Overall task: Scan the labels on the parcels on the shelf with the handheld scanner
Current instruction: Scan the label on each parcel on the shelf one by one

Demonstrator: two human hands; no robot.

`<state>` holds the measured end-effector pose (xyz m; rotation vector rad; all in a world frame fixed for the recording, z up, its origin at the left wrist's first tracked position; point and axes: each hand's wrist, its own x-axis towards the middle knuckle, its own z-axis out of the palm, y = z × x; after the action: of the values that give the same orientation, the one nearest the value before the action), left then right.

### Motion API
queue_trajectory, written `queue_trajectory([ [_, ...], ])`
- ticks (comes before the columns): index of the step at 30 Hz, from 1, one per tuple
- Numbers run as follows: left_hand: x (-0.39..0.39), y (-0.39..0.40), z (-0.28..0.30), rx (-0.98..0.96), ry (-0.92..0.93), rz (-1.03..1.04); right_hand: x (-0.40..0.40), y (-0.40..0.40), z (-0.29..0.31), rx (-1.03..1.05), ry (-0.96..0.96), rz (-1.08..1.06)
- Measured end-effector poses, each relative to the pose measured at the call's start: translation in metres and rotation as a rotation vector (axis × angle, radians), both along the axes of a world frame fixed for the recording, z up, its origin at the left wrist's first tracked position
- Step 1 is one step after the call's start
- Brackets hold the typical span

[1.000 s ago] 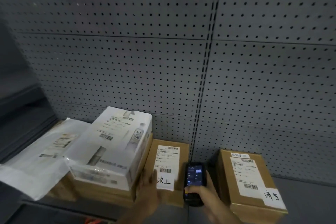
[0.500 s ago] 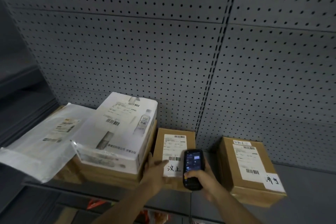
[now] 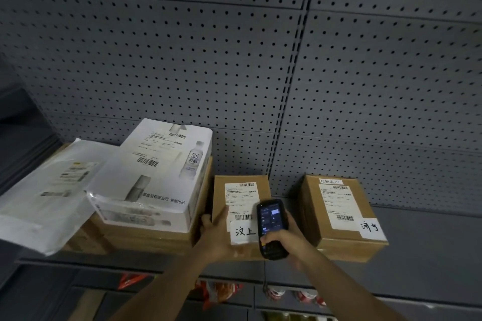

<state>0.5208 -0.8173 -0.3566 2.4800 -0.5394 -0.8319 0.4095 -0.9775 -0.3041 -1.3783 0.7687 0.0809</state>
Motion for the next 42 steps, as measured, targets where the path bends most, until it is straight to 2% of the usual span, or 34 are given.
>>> queue_trajectory([
  [6, -0.004, 0.007, -0.011, -0.242, 0.084, 0.084, -0.005, 0.006, -0.006, -0.026, 0.021, -0.016],
  [14, -0.015, 0.011, -0.011, -0.315, 0.114, 0.076, -0.014, 0.013, 0.002, -0.074, 0.015, -0.046],
  [18, -0.024, 0.002, 0.003, -0.401, 0.005, 0.0, -0.032, 0.01, 0.017, -0.074, -0.034, -0.119],
  [23, -0.04, -0.017, 0.028, -0.488, -0.241, -0.084, -0.058, 0.007, 0.047, -0.018, -0.101, -0.159],
  [29, -0.073, -0.031, 0.064, -0.568, -0.453, -0.053, -0.108, 0.009, 0.089, -0.004, -0.342, -0.21],
  [37, -0.147, -0.033, 0.11, -0.725, -0.647, -0.001, -0.201, 0.028, 0.134, 0.165, -0.565, -0.086],
  [42, -0.188, -0.028, 0.125, -0.74, -0.717, 0.001, -0.26, 0.052, 0.155, 0.196, -0.571, -0.019],
])
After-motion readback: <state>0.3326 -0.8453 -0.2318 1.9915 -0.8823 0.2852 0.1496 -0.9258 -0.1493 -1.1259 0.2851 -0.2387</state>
